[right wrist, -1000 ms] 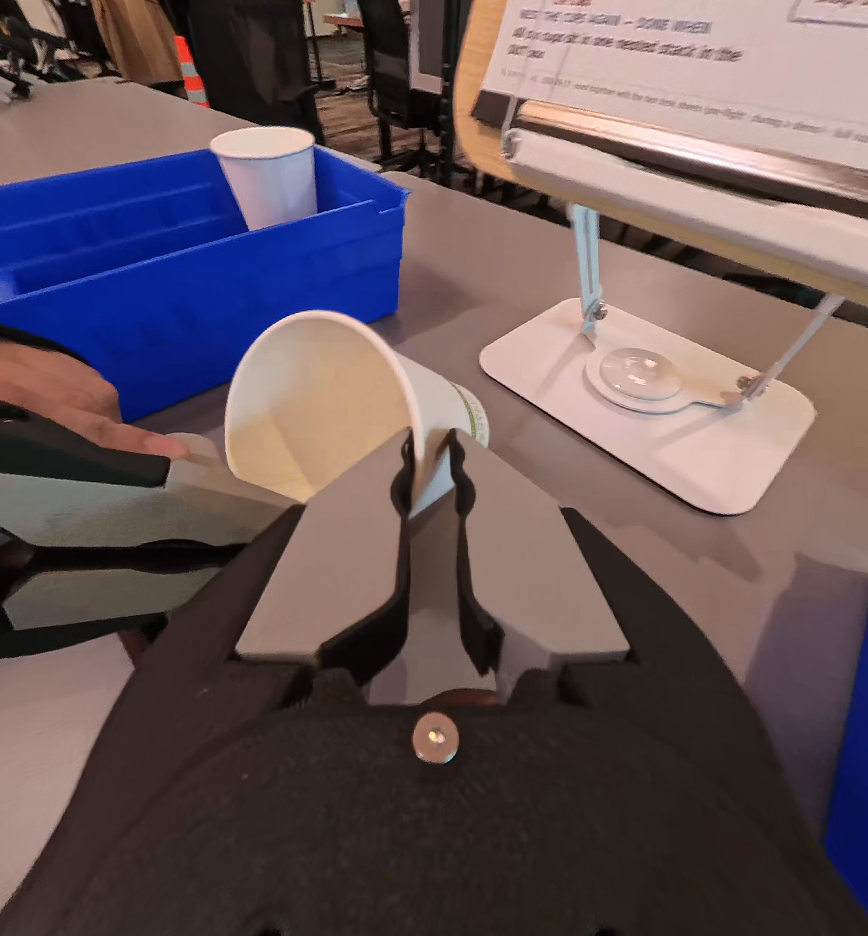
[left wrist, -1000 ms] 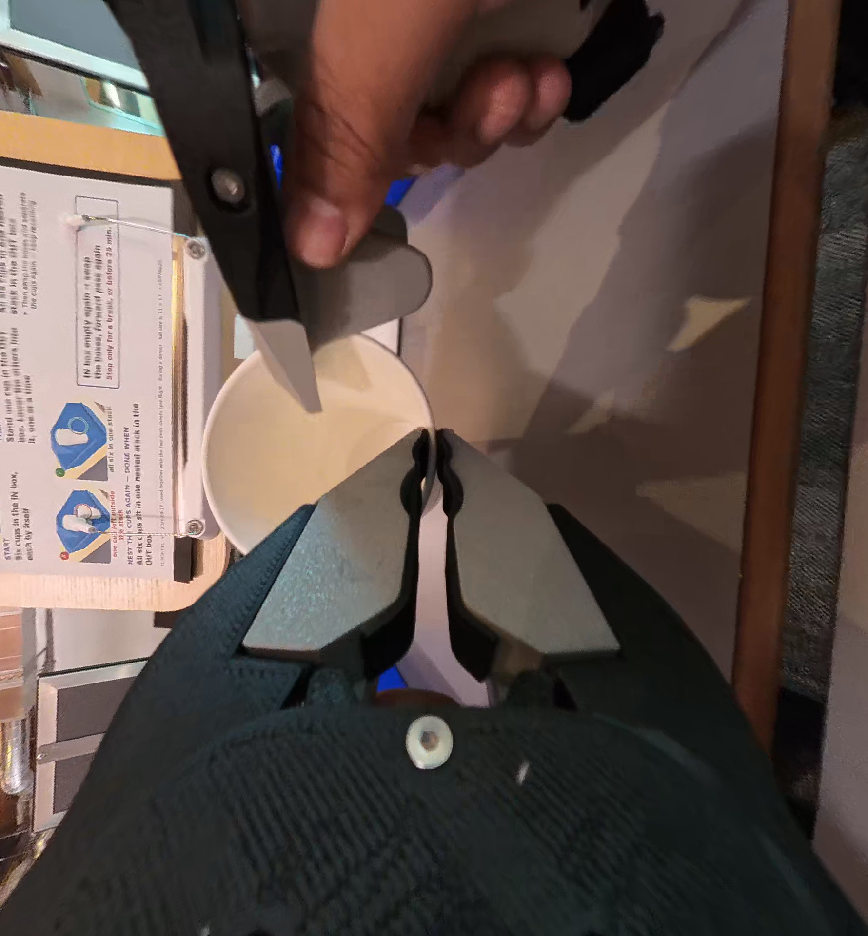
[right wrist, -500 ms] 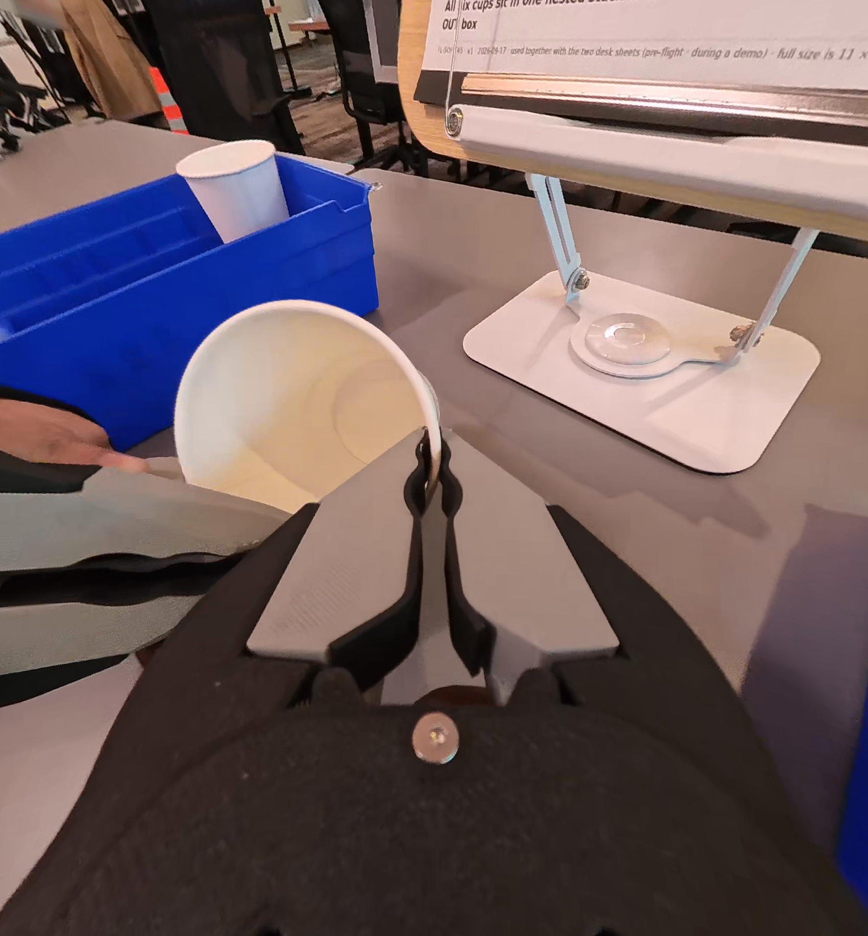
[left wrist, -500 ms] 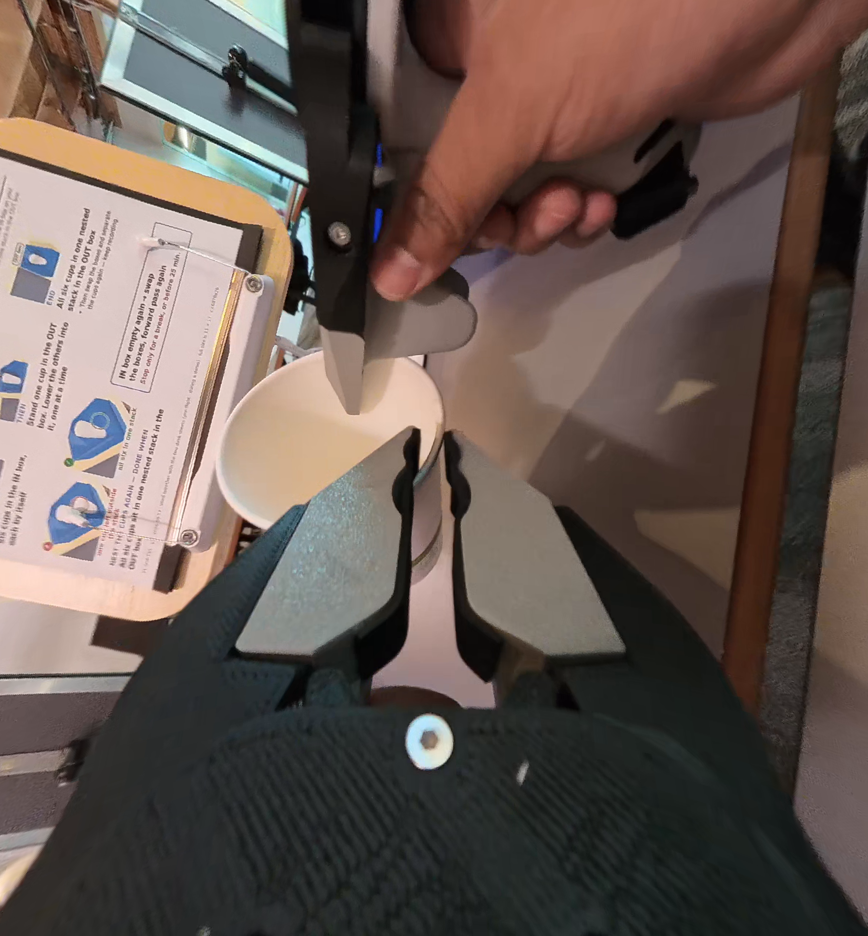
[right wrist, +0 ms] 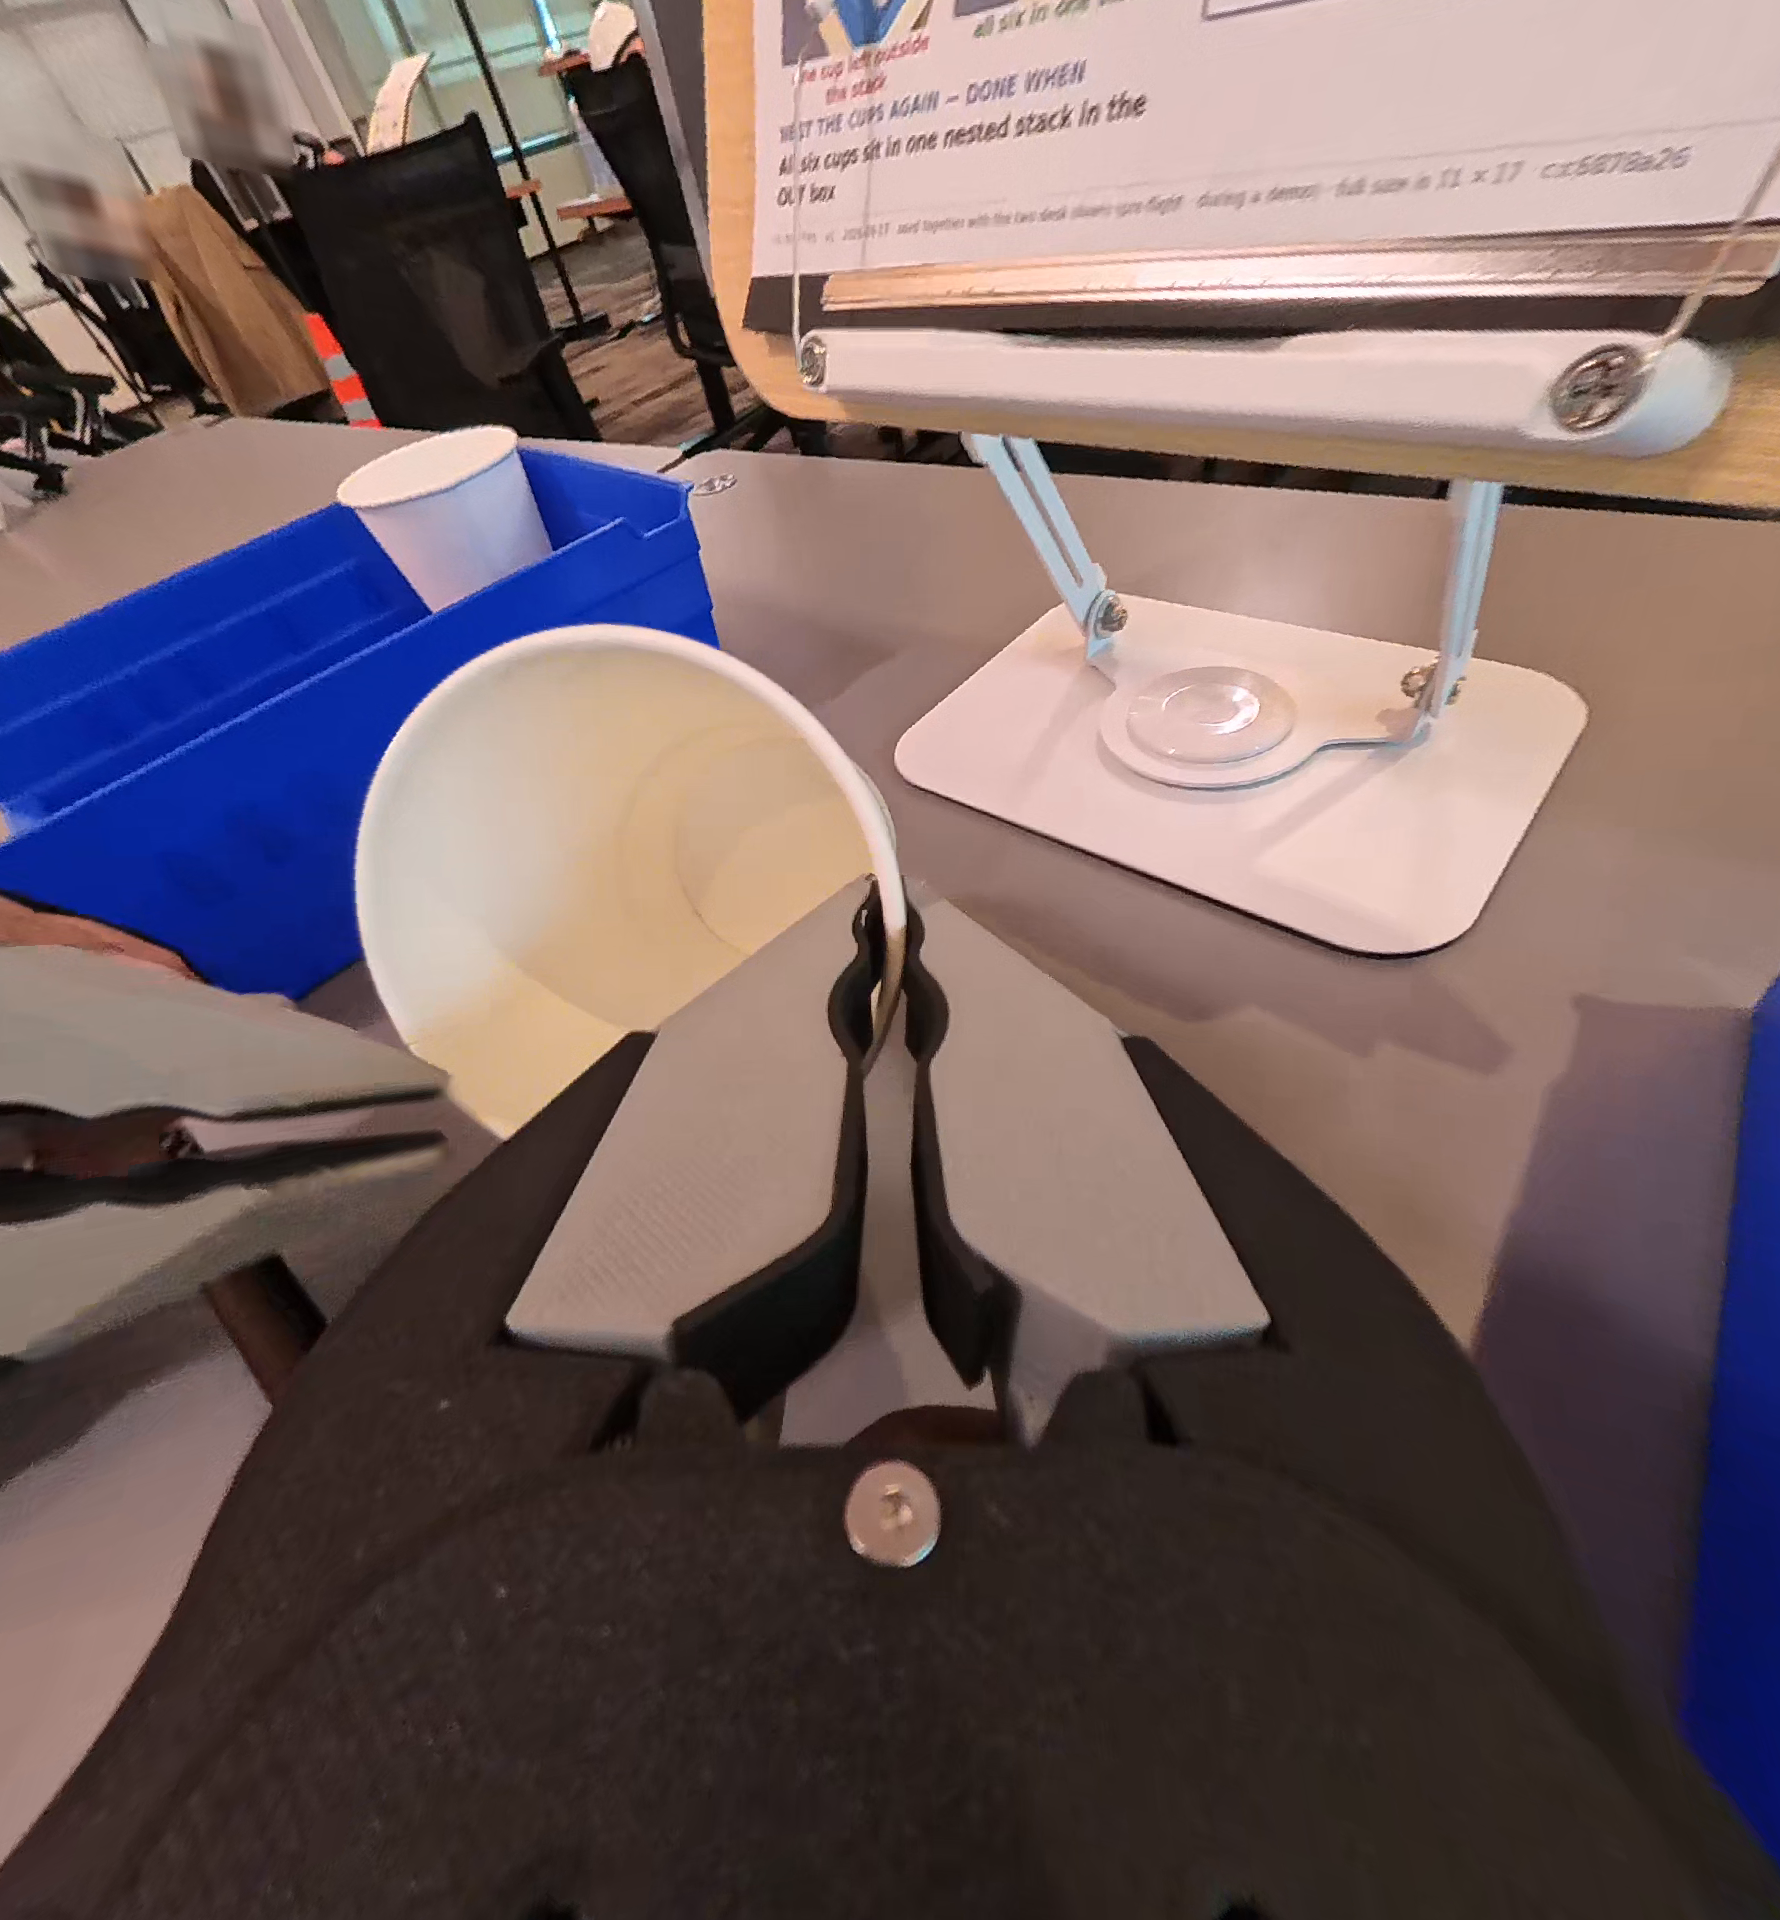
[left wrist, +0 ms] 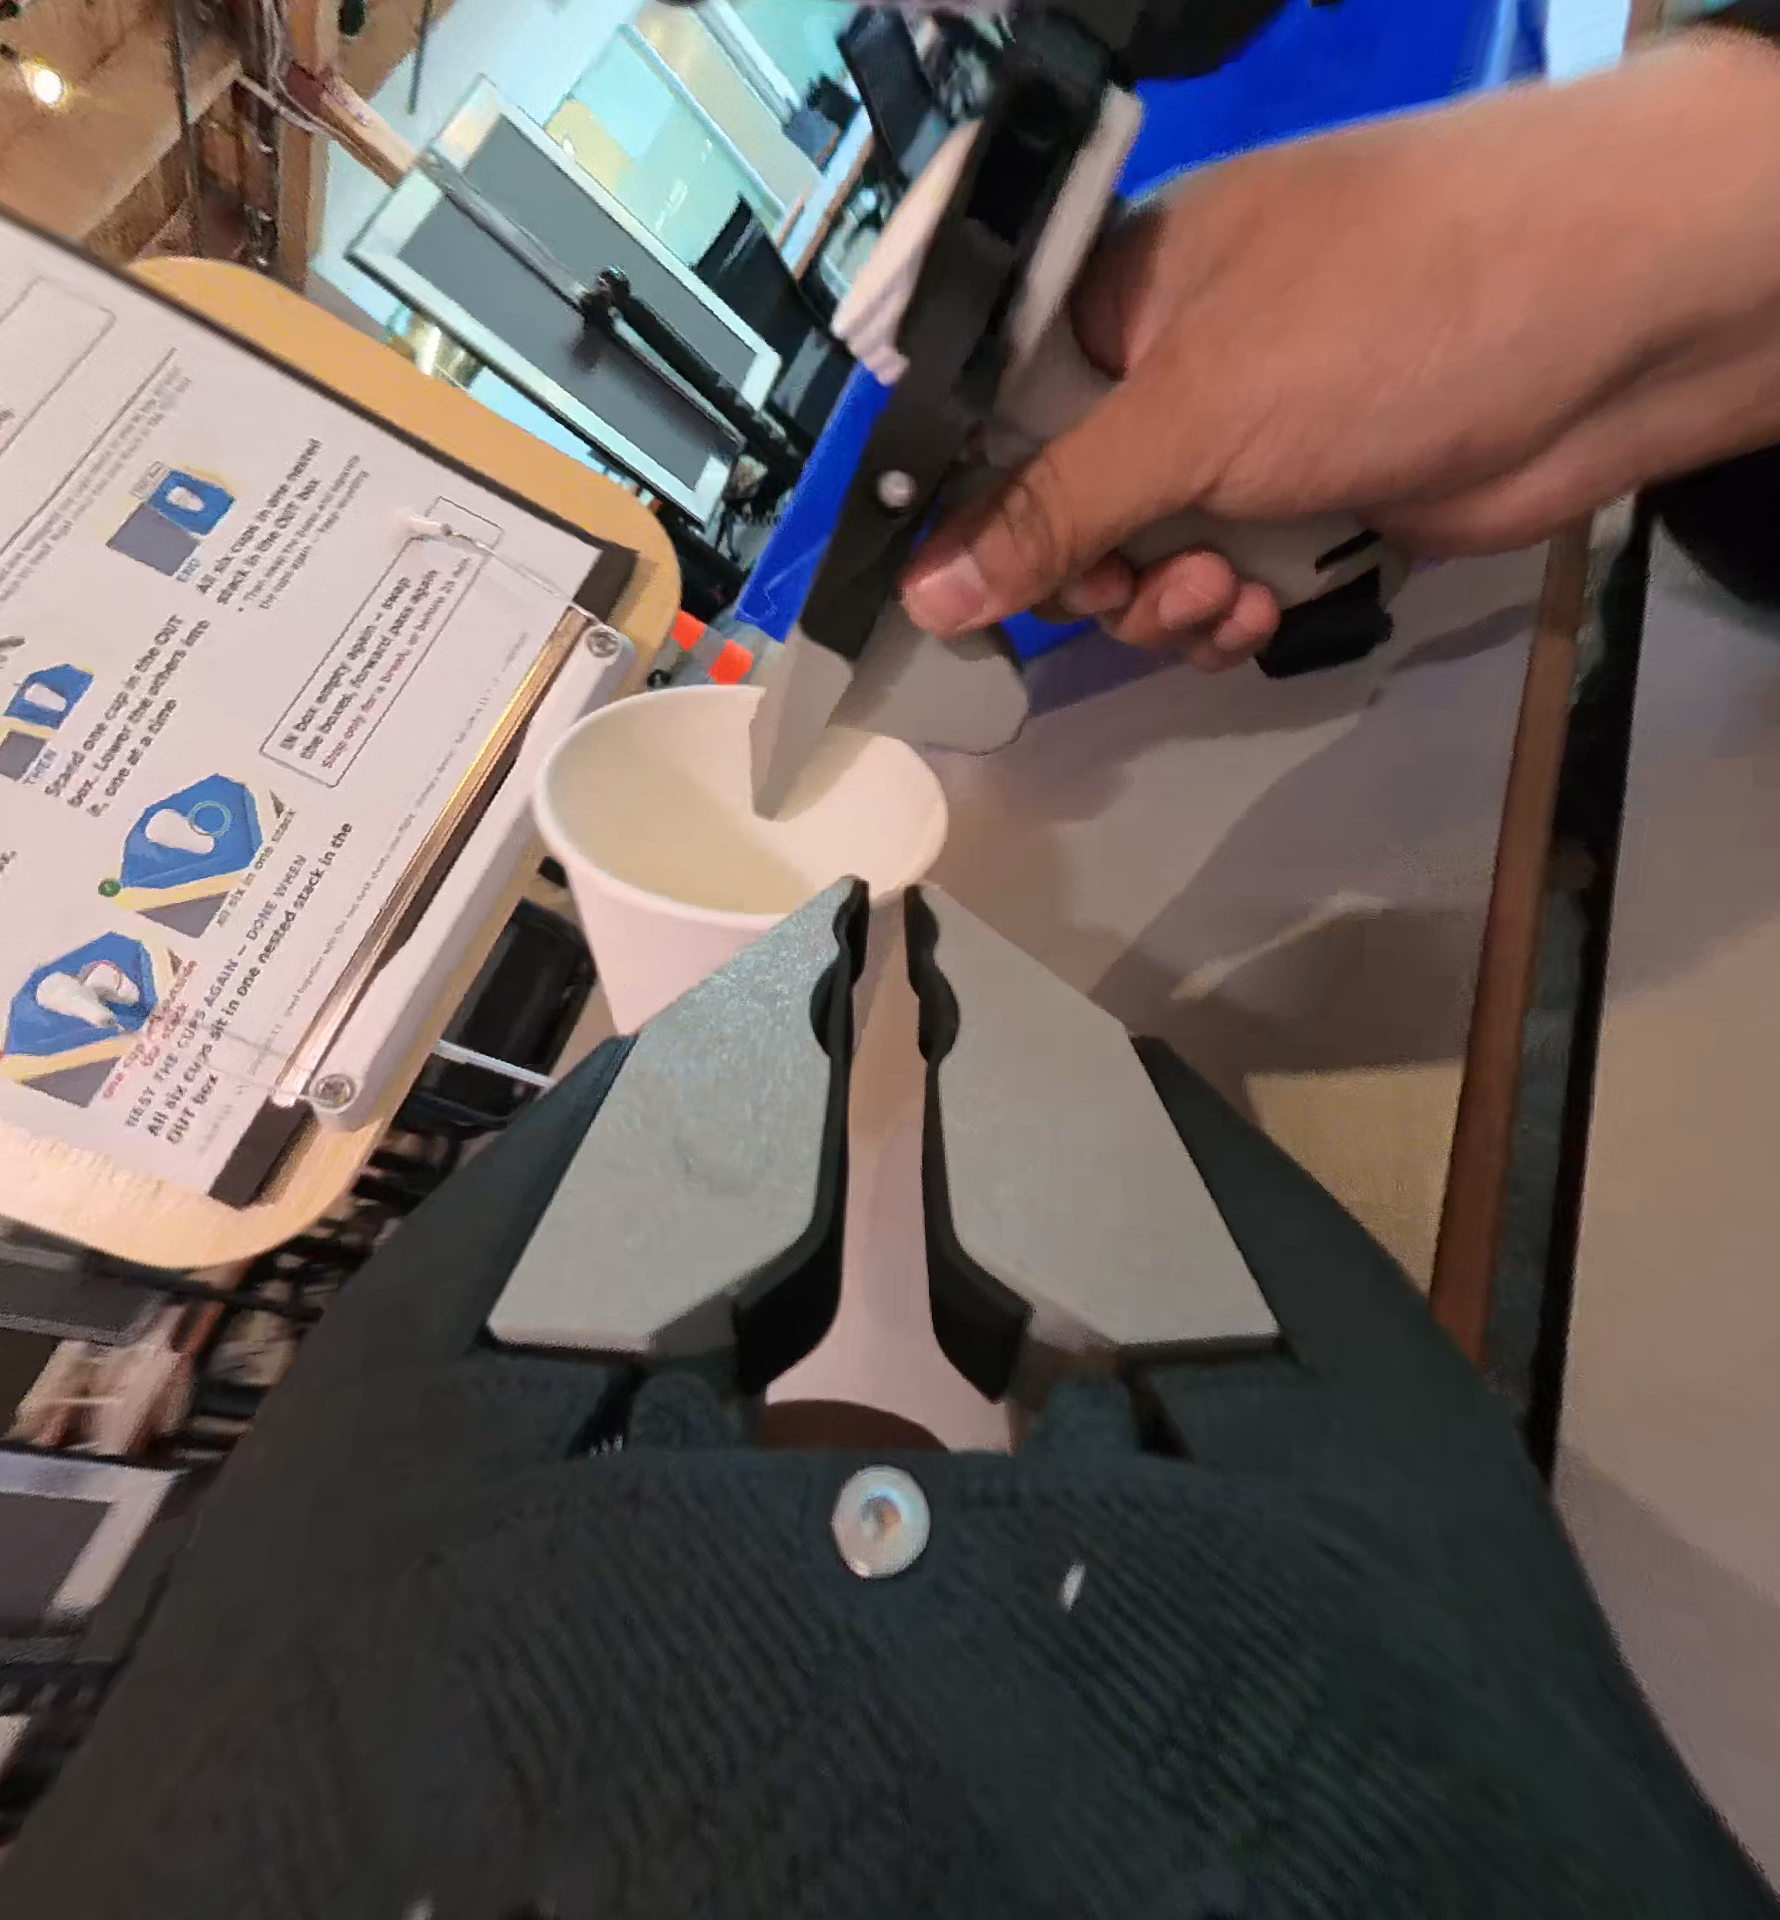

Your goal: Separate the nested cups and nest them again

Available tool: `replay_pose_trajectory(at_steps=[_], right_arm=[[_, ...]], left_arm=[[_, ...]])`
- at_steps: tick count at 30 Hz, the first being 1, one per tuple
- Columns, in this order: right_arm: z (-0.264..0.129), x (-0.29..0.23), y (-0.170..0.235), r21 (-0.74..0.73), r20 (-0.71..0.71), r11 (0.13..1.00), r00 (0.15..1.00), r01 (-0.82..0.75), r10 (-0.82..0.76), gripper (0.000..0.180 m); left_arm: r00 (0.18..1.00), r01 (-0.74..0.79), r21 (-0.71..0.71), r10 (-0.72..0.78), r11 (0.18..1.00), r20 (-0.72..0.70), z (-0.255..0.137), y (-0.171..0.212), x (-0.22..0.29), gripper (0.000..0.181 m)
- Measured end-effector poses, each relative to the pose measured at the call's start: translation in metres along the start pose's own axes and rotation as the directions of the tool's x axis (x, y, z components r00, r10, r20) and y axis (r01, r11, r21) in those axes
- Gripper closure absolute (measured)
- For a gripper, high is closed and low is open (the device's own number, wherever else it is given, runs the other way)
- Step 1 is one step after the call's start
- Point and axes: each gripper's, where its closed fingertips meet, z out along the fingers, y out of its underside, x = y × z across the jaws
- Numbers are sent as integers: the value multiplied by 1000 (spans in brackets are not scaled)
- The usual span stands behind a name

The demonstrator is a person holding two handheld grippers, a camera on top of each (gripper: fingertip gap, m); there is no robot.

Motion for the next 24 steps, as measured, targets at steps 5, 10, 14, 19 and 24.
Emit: replay_pose_trajectory(at_steps=[5, 10, 14, 19, 24], right_arm=[[-5, 11, -6, 32, -18, 999, 999, -38, 39, 180], [-8, 16, -11, 65, -19, 995, 997, -75, 76, 180], [-12, 18, -17, 98, -32, 993, 997, -67, 70, 180], [-23, 21, -32, 170, -91, 985, 996, -9, 24, 180], [-45, 13, -58, 277, -140, 957, 989, 90, -53, 180]], left_arm=[[969, 246, 107, -248, 963, 1, -15, -4, -29, 181], [932, 359, 131, -362, 924, 1, -17, 1, -41, 181], [860, 494, 64, -498, 867, 107, -12, 30, -62, 181], [756, 644, -74, -619, 761, 215, -8, 76, -68, 181], [663, 748, -156, -730, 645, 165, -1, 91, -53, 181]])
